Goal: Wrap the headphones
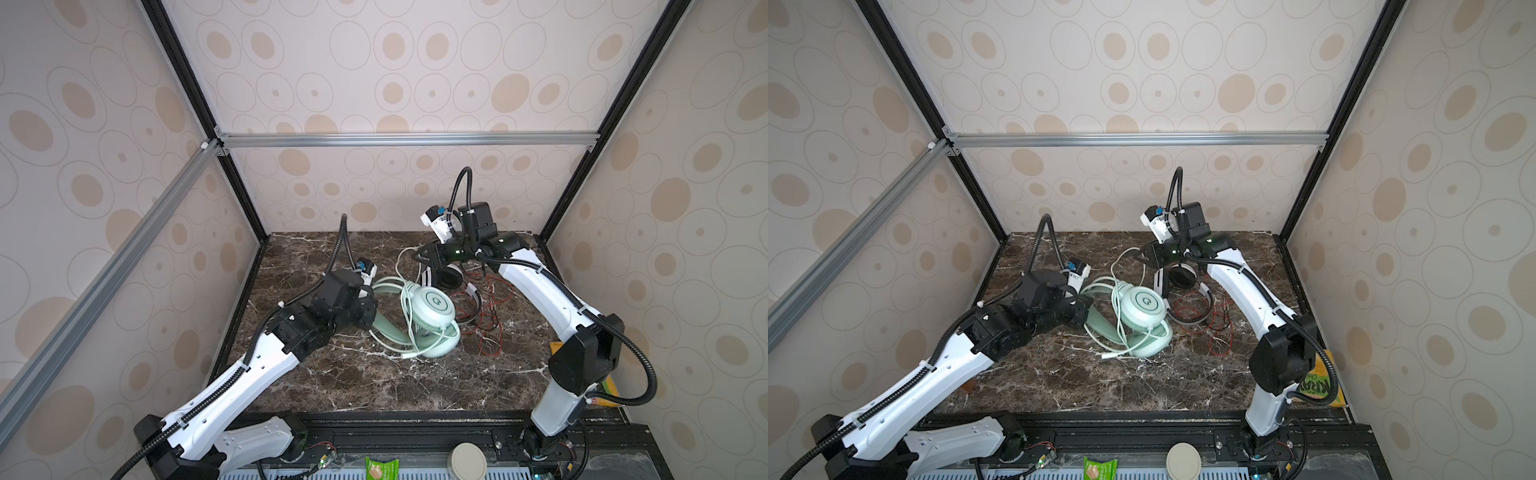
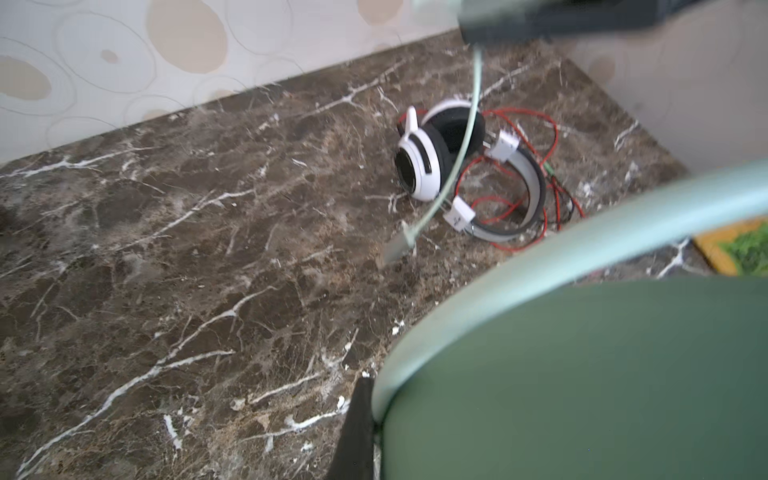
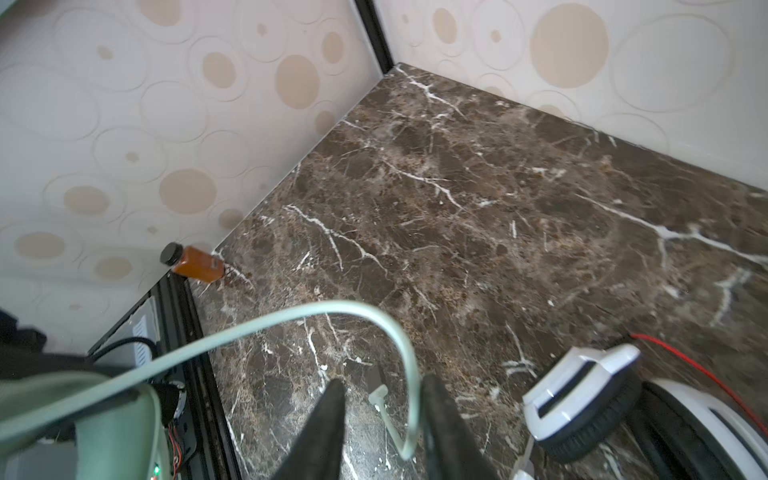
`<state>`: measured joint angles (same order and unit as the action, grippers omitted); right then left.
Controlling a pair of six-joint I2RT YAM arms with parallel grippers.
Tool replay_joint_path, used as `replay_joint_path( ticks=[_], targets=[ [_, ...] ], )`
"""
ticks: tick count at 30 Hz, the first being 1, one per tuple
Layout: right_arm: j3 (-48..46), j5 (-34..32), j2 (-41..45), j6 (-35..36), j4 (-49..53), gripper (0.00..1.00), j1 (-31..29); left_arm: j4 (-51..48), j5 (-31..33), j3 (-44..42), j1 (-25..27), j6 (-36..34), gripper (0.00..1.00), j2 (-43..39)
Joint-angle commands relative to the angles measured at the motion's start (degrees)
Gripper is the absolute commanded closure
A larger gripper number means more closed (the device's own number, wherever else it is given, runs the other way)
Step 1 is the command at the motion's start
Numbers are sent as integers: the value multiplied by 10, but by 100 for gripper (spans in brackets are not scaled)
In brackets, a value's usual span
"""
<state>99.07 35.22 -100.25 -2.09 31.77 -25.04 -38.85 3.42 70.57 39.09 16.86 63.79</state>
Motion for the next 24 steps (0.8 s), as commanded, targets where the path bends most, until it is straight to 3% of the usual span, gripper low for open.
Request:
replay_joint_path(
  ticks=[1, 7, 13, 24],
  targets=[
    [-56, 69, 38, -9, -52, 50, 4, 4, -47, 105, -27, 26, 100, 13],
    [-224, 88, 150, -70, -153, 45, 23, -41, -15, 212, -41, 8, 100, 62],
    [-357, 88, 247, -99, -201, 41, 26, -47, -11, 237, -47, 4, 100, 81],
    [-463, 110, 278, -116, -250, 41, 26, -41, -18, 241, -47, 12, 100, 93]
  ],
)
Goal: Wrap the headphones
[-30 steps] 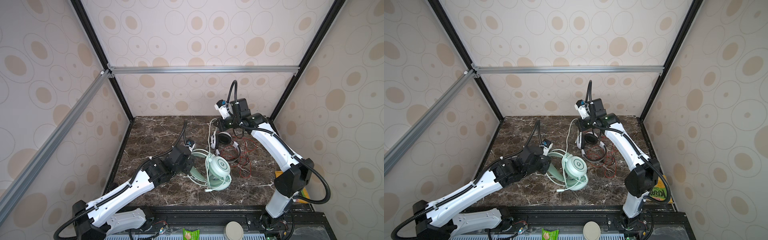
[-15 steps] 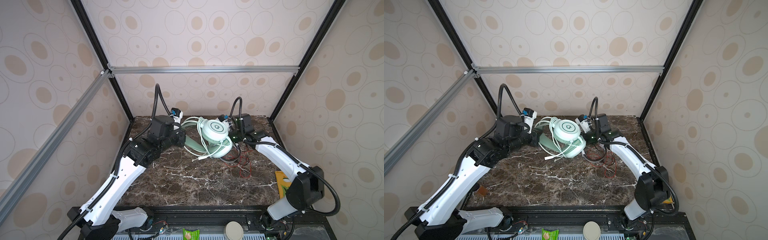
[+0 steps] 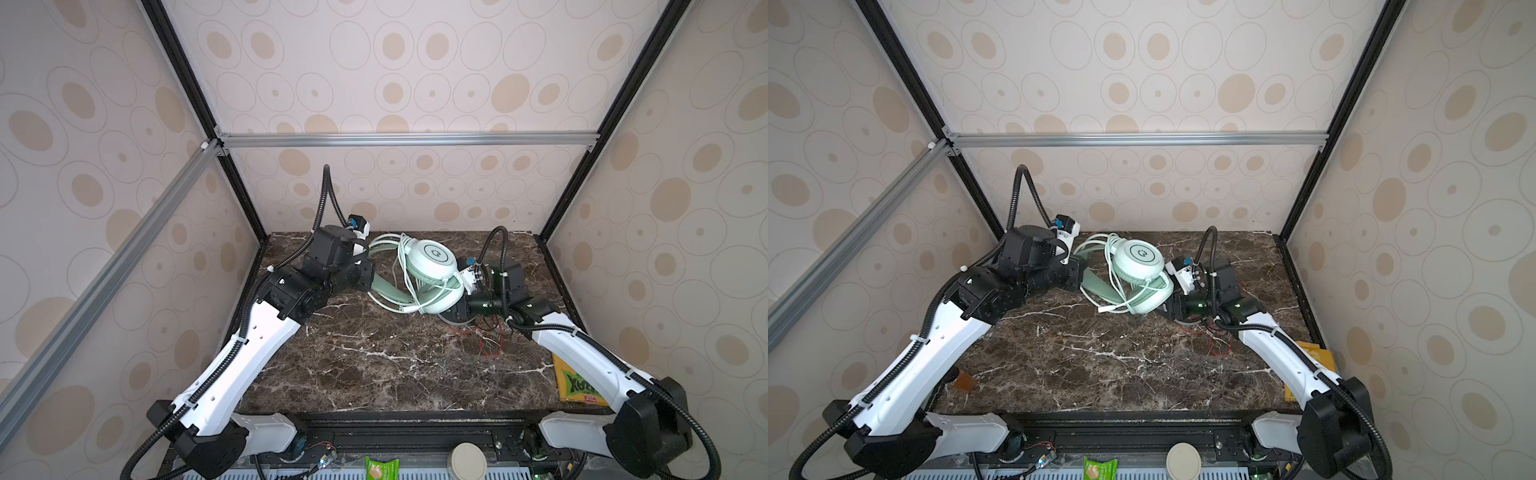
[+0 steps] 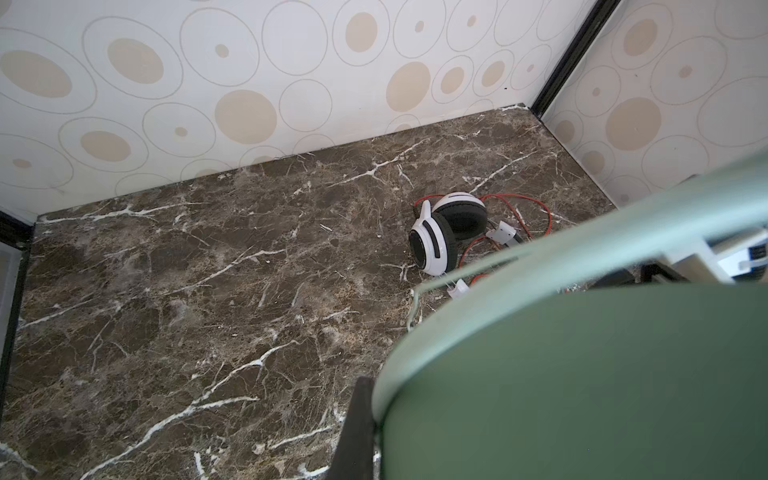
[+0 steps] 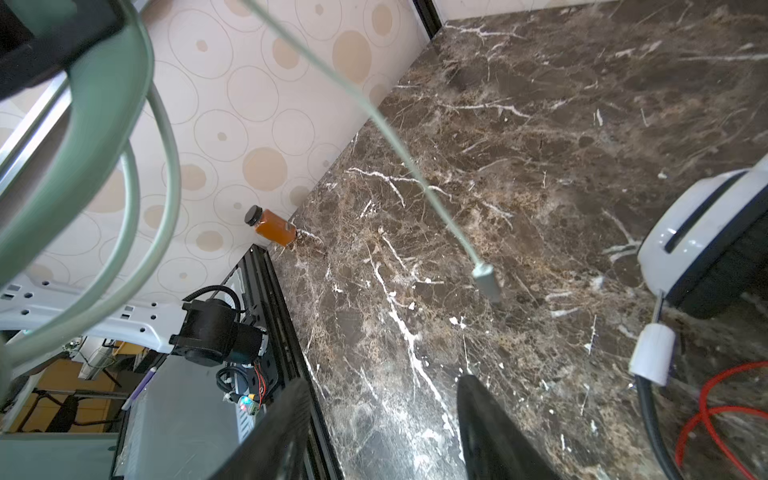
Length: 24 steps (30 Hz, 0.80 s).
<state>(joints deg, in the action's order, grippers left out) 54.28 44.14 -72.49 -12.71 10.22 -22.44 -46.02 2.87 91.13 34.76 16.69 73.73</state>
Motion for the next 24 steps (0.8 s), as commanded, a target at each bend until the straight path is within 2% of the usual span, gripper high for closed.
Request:
replay_joint_path(
  ticks=[1, 8, 16, 20, 24],
  targets=[
    [-23, 23, -3, -11, -42, 41, 0, 32, -15, 33, -4, 15, 100, -7],
    [-49, 11, -38, 4, -68, 39, -8, 35, -21, 32, -5, 20, 100, -7],
    [-30, -32, -142, 89, -93, 34, -78, 27, -29, 51, -5, 23, 100, 5],
    [-15, -27, -192, 96, -130, 34, -117, 19, -29, 59, -4, 23, 100, 5],
    [3, -25, -234, 98, -163, 34, -132, 15, -29, 62, -5, 23, 100, 4]
  ],
)
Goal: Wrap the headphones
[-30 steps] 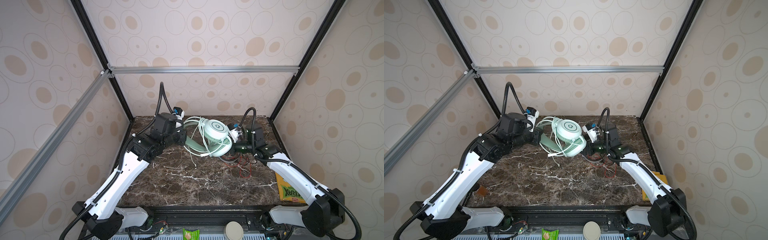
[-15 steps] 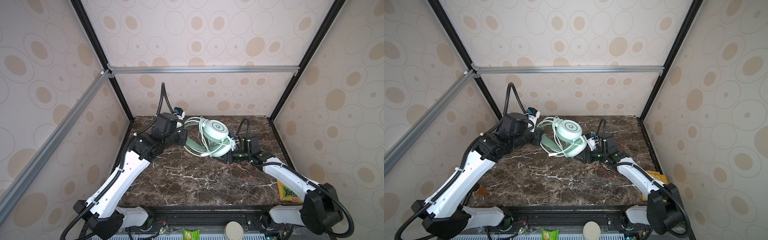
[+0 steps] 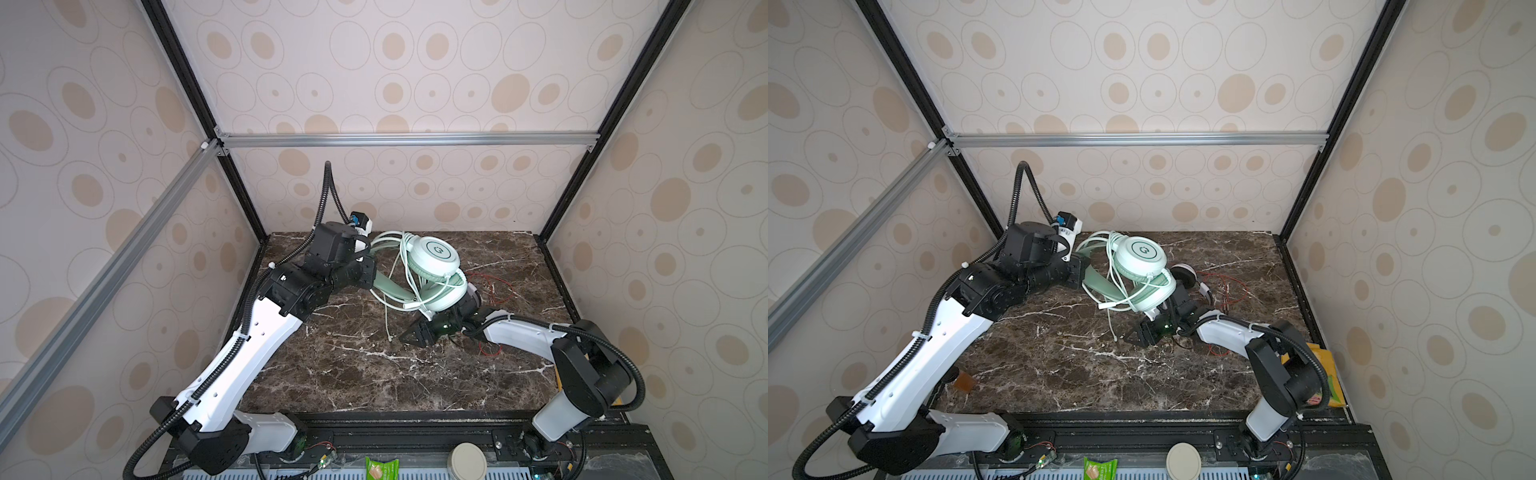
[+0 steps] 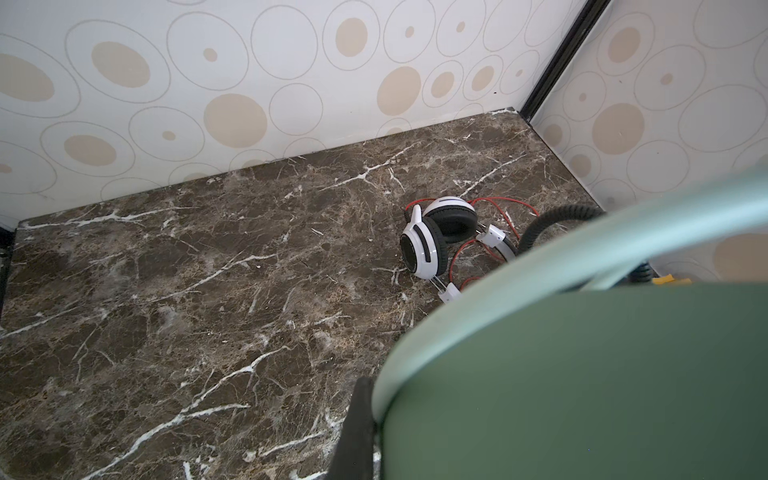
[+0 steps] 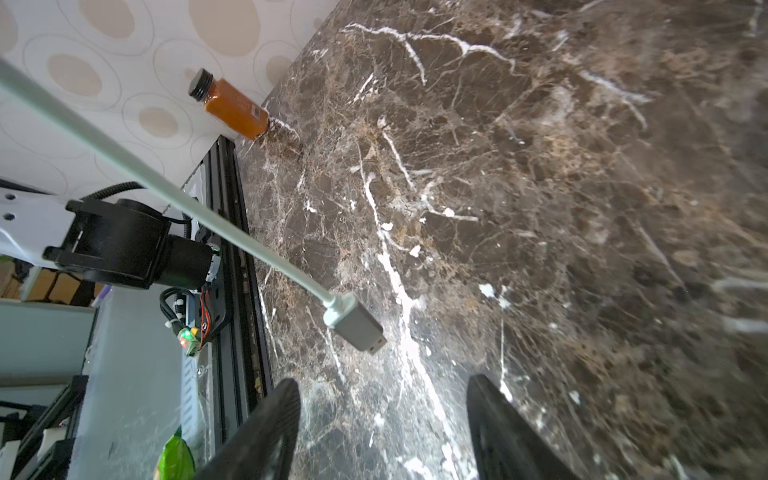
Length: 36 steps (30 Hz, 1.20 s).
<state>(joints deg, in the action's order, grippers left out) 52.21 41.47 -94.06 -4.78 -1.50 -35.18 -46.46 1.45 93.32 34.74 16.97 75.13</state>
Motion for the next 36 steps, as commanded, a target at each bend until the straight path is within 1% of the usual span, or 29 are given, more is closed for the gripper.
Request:
replay_joint_path(
  ticks=[1, 3, 8, 12, 17, 19, 22, 23, 33, 36],
  targets=[
    [27, 4, -27, 18, -54, 34, -5, 18, -15, 40, -4, 20, 100, -11],
    [38, 6, -46, 18, -71, 34, -5, 18, -15, 38, -4, 20, 100, -12],
    [80, 5, -89, 29, -71, 36, -5, 18, -15, 38, -5, 20, 100, -14],
    [100, 1, -105, 25, -72, 36, -5, 15, -15, 41, -4, 20, 100, -14],
    [101, -18, -106, 15, -73, 38, -5, 12, -12, 44, -5, 18, 100, -12],
    [99, -39, -104, 13, -69, 39, -4, 12, -11, 43, -4, 18, 100, -13],
    [102, -88, -103, 11, -44, 42, -3, 13, -9, 42, -5, 17, 100, -14],
    [102, -94, -102, 12, -39, 42, -1, 13, -10, 42, -4, 18, 100, -14],
    [79, -103, -90, 17, -40, 43, 2, 15, -10, 37, -5, 19, 100, -19],
    [64, -117, -82, 27, -40, 44, 4, 15, -8, 35, -4, 18, 100, -21]
  ],
)
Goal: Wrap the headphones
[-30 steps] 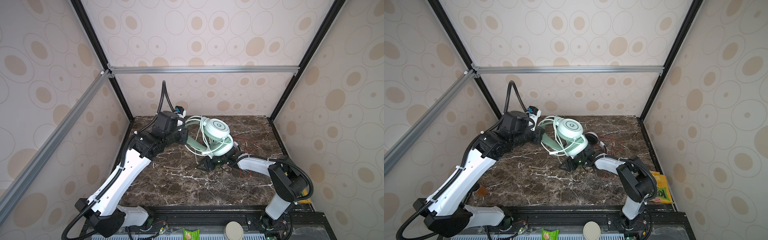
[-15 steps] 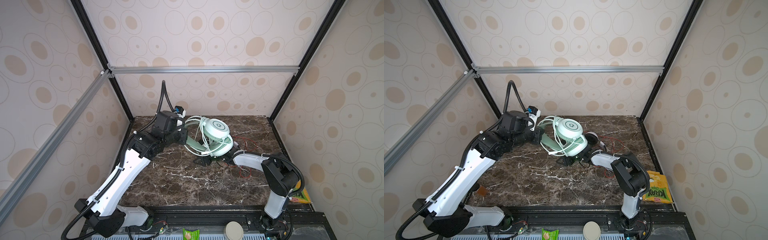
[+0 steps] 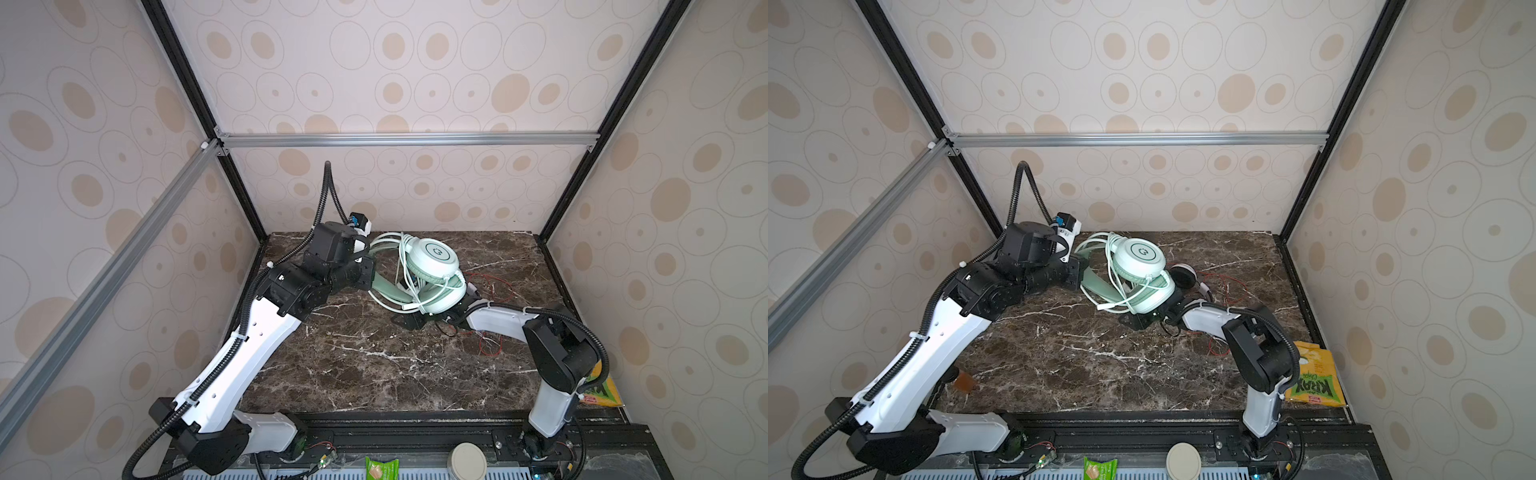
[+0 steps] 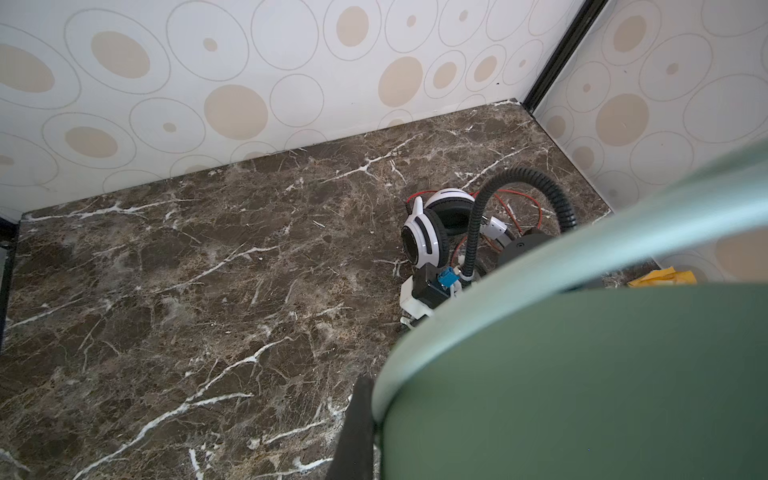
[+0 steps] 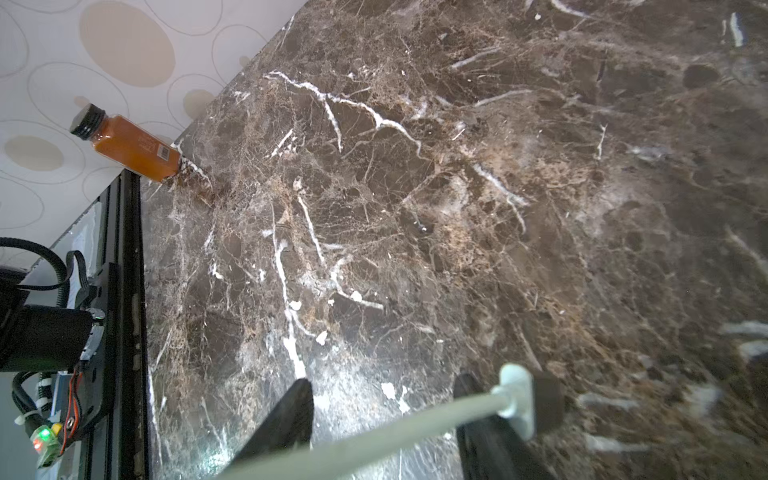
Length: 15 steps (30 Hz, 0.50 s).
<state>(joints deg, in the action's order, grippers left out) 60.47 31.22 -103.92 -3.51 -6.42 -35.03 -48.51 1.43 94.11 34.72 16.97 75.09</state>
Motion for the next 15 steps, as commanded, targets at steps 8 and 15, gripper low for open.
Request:
replay_joint_path(
  ticks=[8, 15],
  targets=[
    [-38, -95, 30, 39, 39, 43, 1, 37, -8, 25, -4, 18, 100, -21],
    [-36, -68, 23, 33, 22, 43, 1, 39, -9, 24, -4, 19, 100, -20]
  ],
)
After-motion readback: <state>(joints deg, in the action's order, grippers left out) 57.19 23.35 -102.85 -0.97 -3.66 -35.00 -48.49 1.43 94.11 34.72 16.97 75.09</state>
